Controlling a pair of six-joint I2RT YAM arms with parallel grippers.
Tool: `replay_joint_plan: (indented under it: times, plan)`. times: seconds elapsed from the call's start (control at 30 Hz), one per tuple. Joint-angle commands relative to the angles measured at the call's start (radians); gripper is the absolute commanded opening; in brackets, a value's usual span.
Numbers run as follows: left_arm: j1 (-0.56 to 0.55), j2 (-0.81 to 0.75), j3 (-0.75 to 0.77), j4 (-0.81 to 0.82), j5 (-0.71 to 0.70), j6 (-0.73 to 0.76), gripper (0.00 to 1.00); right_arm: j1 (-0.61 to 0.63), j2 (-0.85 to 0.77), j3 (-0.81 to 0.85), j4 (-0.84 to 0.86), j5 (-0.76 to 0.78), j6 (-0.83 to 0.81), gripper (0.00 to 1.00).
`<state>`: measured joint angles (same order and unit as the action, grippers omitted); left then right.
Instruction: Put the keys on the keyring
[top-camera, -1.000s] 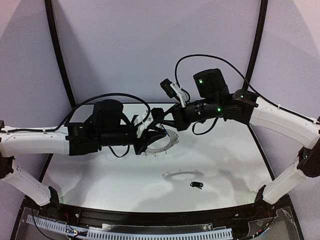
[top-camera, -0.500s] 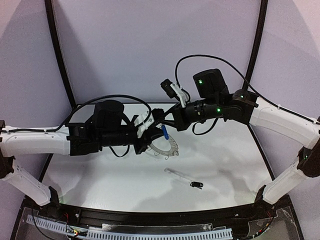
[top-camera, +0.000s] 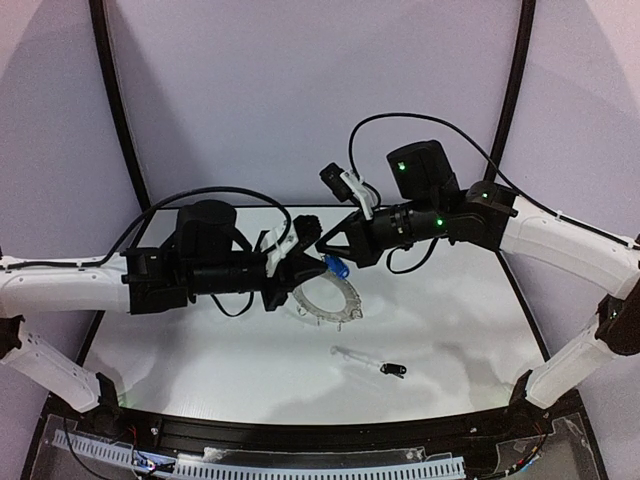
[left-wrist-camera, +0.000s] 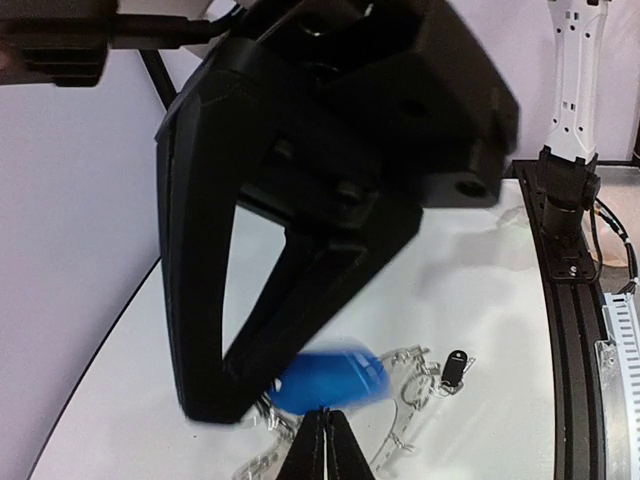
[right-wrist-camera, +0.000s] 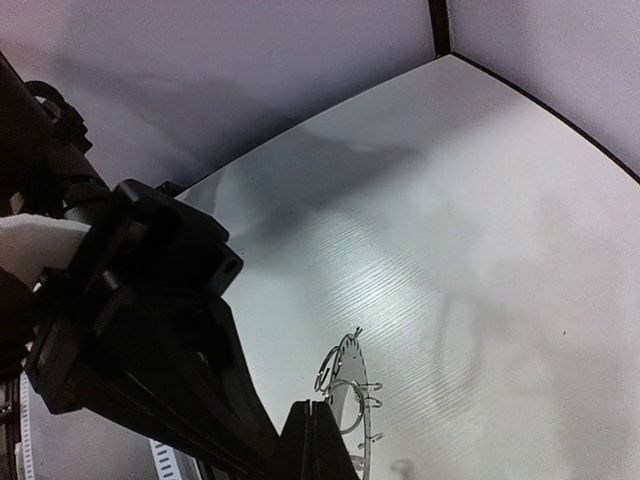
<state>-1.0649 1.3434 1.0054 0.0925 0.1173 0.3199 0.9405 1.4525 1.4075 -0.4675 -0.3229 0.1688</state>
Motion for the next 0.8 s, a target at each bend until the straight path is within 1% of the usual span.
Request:
replay_joint_plan:
  times: [0.0,0.13,0.27,0.4,0.53,0.57,0.6,0.63,0.7,0.77]
  plan:
    - [-0.003,0.072,0.107,-0.12,0.017,0.021,0.01,0.012,-0.031,-0.004,0.083,-0.065,0.017,0.0]
    - [-0.004,0.103,0.14,-0.156,-0.022,0.011,0.01,0.012,-0.035,-0.009,0.081,-0.066,0.027,0.0]
    - [-0.004,0.095,0.126,-0.125,-0.055,0.003,0.01,0.012,-0.037,-0.013,0.078,-0.059,0.03,0.0]
    - [-0.003,0.059,0.081,-0.06,-0.042,0.006,0.01,0.012,-0.041,-0.013,0.064,-0.026,0.026,0.0]
    - [-0.003,0.037,0.056,-0.059,-0.025,0.007,0.01,0.012,-0.042,-0.013,0.058,-0.02,0.025,0.0]
    - [-0.003,0.035,0.056,-0.063,-0.025,0.008,0.03,0.012,-0.042,-0.012,0.059,-0.022,0.025,0.0]
    - [-0.004,0.033,0.058,-0.068,-0.023,0.013,0.17,0.012,-0.04,-0.011,0.061,-0.027,0.025,0.0]
    - [-0.003,0.034,0.059,-0.069,-0.025,0.015,0.28,0.012,-0.038,-0.01,0.061,-0.029,0.023,0.0]
    - [-0.003,0.035,0.059,-0.065,-0.03,0.015,0.31,0.012,-0.034,-0.007,0.061,-0.036,0.022,0.0]
    - [-0.004,0.038,0.06,-0.059,-0.034,0.01,0.31,0.012,-0.032,-0.005,0.06,-0.037,0.019,0.0]
